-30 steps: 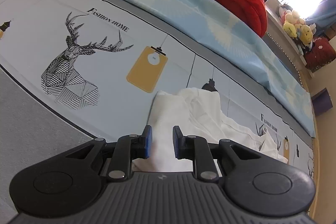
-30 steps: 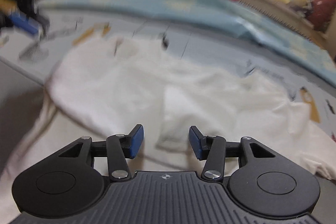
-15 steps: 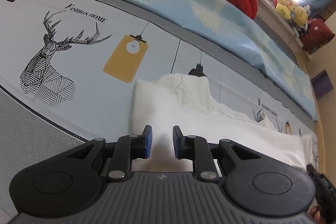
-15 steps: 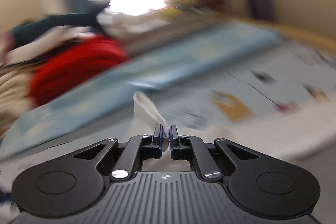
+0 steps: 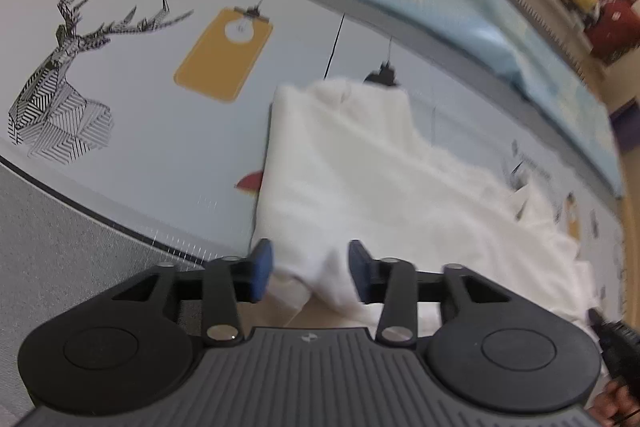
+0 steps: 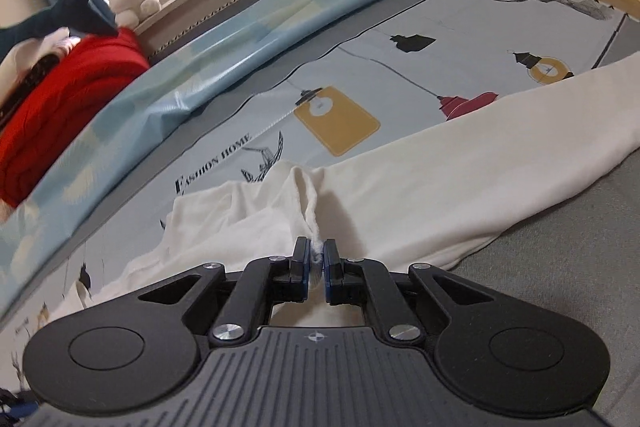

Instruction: Fold small clothes

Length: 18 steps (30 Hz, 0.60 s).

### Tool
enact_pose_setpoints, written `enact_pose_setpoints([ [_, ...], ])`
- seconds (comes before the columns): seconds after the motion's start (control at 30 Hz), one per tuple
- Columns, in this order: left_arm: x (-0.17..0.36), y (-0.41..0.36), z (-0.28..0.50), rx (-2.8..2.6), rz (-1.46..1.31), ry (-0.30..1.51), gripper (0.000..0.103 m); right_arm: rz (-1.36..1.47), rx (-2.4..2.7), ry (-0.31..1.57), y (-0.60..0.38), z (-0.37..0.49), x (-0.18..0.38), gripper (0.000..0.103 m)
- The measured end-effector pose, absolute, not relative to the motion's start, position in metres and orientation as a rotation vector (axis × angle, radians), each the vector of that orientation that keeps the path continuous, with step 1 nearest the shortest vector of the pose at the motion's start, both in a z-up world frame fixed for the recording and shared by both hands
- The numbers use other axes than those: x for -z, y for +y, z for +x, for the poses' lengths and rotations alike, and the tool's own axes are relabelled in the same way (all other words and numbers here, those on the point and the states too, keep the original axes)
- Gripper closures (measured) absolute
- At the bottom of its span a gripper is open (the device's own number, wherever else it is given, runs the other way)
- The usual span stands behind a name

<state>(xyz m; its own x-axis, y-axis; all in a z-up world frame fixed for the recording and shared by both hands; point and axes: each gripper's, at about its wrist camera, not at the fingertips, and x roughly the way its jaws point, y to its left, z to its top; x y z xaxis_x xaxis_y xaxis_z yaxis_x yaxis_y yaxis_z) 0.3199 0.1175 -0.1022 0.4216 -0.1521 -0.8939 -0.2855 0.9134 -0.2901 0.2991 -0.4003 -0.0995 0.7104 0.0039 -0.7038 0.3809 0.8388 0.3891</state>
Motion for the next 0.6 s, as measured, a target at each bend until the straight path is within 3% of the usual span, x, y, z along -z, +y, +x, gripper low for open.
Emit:
enact_pose_setpoints([
  [0.2, 0.123, 0.113, 0.318, -0.101, -0.337, 1.202, 0.056, 0.584, 0.214, 0.763, -0.406, 0.298, 0.101, 0.097],
  [0.27, 0.123, 0.115, 0.316, -0.075, -0.328, 1.201, 0.083, 0.602, 0.203, 0.753, -0.407, 0.298, 0.098, 0.097],
  [0.3, 0.122, 0.116, 0.315, -0.071, -0.319, 1.197, 0.089, 0.613, 0.196, 0.744, -0.407, 0.298, 0.095, 0.097],
  [0.47, 0.106, 0.123, 0.309, -0.085, -0.295, 1.165, 0.091, 0.587, 0.172, 0.694, -0.402, 0.295, 0.078, 0.097],
  [0.6, 0.11, 0.126, 0.309, -0.153, -0.219, 1.222, 0.083, 0.47, 0.34, 0.898, -0.403, 0.305, 0.101, 0.094],
])
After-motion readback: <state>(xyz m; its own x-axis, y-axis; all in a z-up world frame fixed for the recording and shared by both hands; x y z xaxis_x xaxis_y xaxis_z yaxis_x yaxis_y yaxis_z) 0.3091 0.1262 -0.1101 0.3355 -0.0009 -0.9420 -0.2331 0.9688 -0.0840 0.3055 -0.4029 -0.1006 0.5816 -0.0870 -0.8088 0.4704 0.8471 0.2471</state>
